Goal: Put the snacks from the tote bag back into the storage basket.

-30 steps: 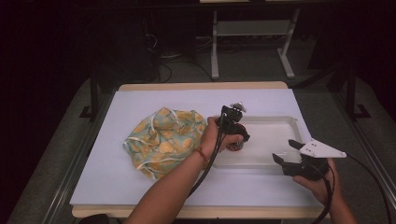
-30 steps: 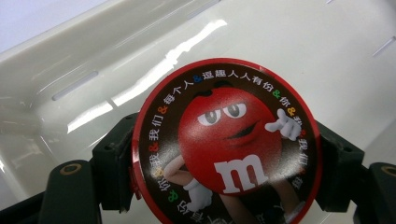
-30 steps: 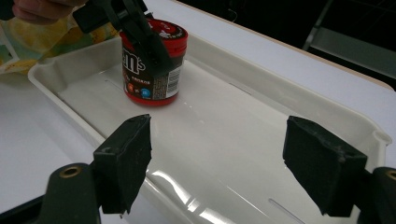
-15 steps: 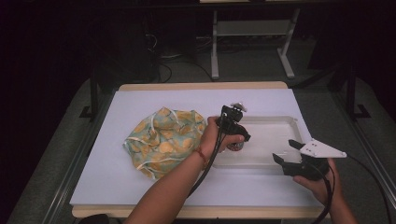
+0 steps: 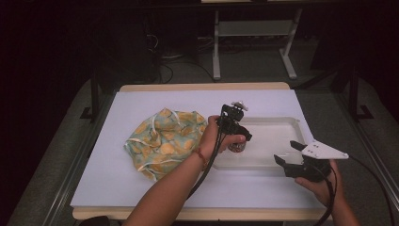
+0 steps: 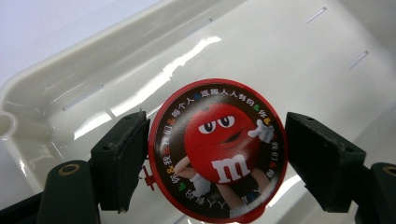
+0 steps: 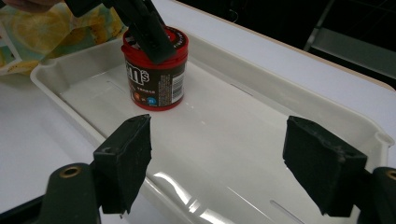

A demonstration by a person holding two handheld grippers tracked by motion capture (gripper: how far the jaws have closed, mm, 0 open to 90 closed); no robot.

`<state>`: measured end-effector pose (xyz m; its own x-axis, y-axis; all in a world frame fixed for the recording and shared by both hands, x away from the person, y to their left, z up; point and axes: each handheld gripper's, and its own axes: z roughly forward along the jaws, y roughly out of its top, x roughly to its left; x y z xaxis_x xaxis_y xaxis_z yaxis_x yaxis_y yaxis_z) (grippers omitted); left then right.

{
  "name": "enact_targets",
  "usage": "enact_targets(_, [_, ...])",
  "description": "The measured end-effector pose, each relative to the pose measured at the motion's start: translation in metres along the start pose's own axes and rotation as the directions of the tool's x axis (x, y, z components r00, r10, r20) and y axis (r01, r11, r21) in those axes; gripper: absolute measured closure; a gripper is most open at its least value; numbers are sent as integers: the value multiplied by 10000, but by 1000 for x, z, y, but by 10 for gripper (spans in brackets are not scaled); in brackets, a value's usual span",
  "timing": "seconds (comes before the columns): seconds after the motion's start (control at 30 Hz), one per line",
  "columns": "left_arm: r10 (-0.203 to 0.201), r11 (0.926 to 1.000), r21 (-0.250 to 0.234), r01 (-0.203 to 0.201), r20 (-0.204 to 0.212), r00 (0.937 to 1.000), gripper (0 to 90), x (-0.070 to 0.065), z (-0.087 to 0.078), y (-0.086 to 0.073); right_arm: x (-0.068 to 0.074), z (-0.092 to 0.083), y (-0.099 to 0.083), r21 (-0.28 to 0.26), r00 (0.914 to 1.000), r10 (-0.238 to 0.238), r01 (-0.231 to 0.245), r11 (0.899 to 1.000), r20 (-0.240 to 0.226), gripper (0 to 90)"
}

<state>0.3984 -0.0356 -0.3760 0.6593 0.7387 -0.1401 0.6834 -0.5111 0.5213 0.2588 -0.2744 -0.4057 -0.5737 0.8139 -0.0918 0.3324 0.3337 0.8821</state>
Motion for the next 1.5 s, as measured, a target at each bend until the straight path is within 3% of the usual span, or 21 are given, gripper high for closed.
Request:
enact_targets(0.6, [79, 9999, -71, -78, 130, 9999, 233, -1, -9, 0, 0, 1, 0, 38, 10000, 26, -26, 10000, -34, 231])
enact_targets(1.5, [144, 9995, -289, -136, 268, 9995, 194, 12, -33, -7, 1, 3, 0, 112, 10000, -17, 17, 9999, -50, 230])
